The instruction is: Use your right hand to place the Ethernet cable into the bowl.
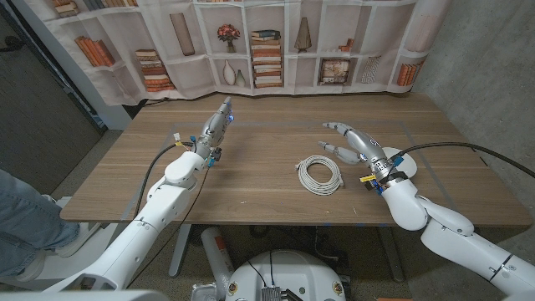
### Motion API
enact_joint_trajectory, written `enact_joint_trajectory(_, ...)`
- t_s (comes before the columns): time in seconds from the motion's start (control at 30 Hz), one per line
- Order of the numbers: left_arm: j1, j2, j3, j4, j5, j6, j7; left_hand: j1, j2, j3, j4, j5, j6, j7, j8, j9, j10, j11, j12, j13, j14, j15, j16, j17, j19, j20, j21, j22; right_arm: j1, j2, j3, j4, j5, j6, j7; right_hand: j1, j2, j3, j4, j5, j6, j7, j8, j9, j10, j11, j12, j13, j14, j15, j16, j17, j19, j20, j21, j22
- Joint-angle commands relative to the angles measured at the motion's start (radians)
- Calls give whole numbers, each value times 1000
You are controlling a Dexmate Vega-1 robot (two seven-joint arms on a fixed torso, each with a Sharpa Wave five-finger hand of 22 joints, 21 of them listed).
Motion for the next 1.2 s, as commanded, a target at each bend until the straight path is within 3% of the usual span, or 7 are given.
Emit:
enact_joint_trajectory(0.03,-3,-2,2,7,-1,-6,-8,10,3,-4,-1,-3,-32,-7,3,2,-64,-1,-2,0,-154,-4,2,3,-261,-19,-3,2,20,-15,-23,-5,8,-26,35,10,-5,9,1,-5,7,2,5,4,10,2,3,5,7,-5,0,3,11,-26,-6,3)
enact_joint_trajectory(1.2,4,-1,12,3,1,-10,-14,14,7,-10,-2,-5,-33,-7,2,2,-64,0,-3,0,-154,-5,1,3,-260,-17,-11,3,41,-81,-45,-49,-3,-122,134,18,-3,13,6,-8,20,3,2,5,19,0,0,5,24,-9,-1,4,25,-23,-10,4)
